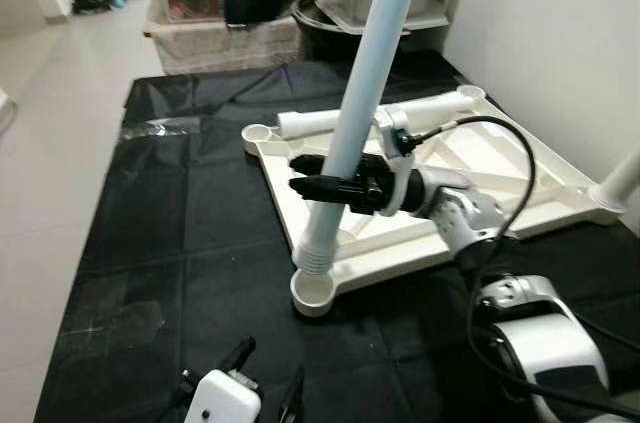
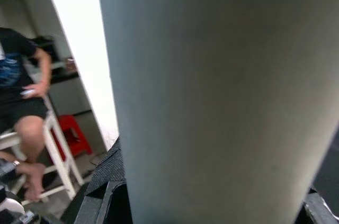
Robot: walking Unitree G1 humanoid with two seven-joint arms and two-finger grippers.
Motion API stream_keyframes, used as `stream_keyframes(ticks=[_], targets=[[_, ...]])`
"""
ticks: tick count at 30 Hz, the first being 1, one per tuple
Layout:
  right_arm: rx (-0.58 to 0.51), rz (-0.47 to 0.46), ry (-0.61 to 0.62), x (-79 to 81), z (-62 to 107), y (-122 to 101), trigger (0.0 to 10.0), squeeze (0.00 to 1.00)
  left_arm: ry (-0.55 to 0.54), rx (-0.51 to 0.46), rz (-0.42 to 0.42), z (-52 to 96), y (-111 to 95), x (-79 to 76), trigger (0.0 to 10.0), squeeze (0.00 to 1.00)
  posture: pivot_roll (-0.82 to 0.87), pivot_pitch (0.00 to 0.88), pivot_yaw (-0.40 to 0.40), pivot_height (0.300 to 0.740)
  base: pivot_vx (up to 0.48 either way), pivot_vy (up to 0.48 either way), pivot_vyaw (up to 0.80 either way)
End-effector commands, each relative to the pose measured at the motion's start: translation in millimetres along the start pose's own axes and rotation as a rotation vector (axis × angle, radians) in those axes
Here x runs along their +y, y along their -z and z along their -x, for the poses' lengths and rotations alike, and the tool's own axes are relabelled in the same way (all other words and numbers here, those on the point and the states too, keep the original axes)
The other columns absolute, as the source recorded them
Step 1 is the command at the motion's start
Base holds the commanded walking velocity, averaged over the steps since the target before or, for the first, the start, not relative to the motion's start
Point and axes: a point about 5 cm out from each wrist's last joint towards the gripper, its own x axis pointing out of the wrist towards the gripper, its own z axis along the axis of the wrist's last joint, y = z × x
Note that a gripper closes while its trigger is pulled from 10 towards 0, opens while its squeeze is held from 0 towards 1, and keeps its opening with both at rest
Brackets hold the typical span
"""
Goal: Building children table
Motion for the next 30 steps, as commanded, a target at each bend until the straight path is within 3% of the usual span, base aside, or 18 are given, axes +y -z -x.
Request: stream_keyframes(ticks=[1,9,13,14,15,17,19,22,30], targets=[[-0.001,0.039,-0.04,-0.1,-8.3,-4,10.0,0.0,-0.024,-0.009,-0.018,2.8,-2,2.3,10.0,0.0,0.13,0.21,-0.025,0.74,0.0,0.0,0.0],[0.09,0.031,-0.106,0.9,-15.7,16,10.0,0.0,-0.095,0.021,-0.055,10.9,0,8.8,10.0,0.0,0.14,0.224,-0.03,0.74,0.0,0.0,0.0],[0.076,0.1,0.113,-11.8,-28.0,15,10.0,0.0,-0.124,0.027,-0.066,8.6,1,10.1,10.0,0.0,0.13,0.217,-0.029,0.74,0.0,0.0,0.0],[0.026,0.082,0.313,-24.5,-31.5,7,10.0,0.0,-0.141,0.023,-0.068,6.9,0,11.9,10.0,0.0,0.13,0.207,-0.029,0.74,0.0,0.0,0.0],[-0.03,0.071,0.436,-32.1,-32.2,0,10.0,0.0,-0.15,0.02,-0.069,5.6,0,13.4,10.0,0.0,0.12,0.199,-0.027,0.74,0.0,0.0,0.0],[-0.03,0.071,0.436,-32.1,-32.2,0,10.0,0.0,-0.15,0.02,-0.069,5.6,0,13.4,10.0,0.0,0.12,0.199,-0.027,0.74,0.0,0.0,0.0],[-0.103,0.052,0.537,-37.1,-32.3,-8,10.0,0.0,-0.184,0.012,-0.077,3.0,0,17.5,10.0,0.0,0.12,0.188,-0.029,0.74,0.0,0.0,0.0],[-0.109,0.145,0.497,-30.1,-36.8,-6,10.0,0.0,-0.233,-0.01,-0.092,-2.7,-2,24.9,10.0,0.0,0.11,0.167,-0.029,0.74,0.0,0.0,0.8],[-0.108,0.157,0.534,-29.2,-37.5,1,10.0,0.0,-0.265,-0.031,-0.118,-10.8,-4,31.6,10.0,0.0,0.11,0.145,-0.029,0.74,0.0,0.0,0.8]])
